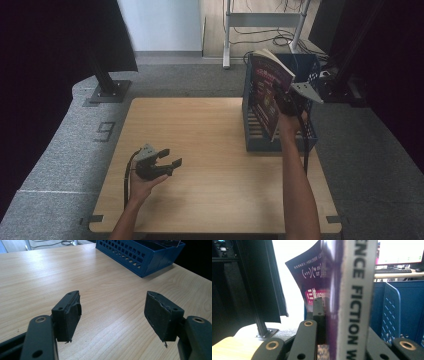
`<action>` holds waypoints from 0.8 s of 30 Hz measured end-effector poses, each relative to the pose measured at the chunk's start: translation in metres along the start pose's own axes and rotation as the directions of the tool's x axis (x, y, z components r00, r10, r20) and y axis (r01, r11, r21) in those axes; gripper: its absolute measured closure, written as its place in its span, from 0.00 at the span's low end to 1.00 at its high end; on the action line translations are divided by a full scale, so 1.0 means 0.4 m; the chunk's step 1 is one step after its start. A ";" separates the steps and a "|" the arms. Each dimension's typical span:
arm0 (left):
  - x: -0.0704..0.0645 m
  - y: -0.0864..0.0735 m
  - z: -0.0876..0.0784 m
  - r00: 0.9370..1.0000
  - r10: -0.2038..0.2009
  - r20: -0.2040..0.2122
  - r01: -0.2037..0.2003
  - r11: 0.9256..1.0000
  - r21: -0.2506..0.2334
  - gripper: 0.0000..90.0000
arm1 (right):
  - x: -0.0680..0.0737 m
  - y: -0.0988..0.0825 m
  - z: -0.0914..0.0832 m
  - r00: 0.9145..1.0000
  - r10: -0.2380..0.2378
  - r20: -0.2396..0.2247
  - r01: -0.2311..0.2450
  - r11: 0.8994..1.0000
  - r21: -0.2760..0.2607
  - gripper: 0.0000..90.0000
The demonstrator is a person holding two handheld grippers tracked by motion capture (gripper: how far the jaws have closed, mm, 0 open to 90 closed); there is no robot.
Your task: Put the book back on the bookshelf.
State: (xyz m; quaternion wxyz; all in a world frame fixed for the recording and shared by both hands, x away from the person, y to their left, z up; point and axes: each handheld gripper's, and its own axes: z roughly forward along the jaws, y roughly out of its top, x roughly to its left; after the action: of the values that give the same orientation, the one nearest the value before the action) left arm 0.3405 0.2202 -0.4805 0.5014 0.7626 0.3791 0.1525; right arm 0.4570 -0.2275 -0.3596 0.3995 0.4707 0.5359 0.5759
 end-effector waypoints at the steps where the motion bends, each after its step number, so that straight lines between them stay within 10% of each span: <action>1: 0.001 0.000 -0.001 1.000 0.000 0.001 0.000 1.000 0.002 0.33 | -0.001 -0.002 0.004 1.000 0.006 -0.001 -0.006 1.000 0.000 0.91; 24: 0.009 -0.006 -0.005 1.000 -0.009 -0.007 0.009 1.000 0.002 0.33 | -0.013 -0.038 0.074 0.997 0.041 0.064 -0.040 0.999 -0.014 0.91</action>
State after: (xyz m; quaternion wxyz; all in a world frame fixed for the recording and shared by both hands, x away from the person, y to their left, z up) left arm 0.3406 0.2247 -0.4821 0.5001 0.7610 0.3842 0.1524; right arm 0.4864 -0.2239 -0.3759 0.4077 0.4972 0.5096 0.5717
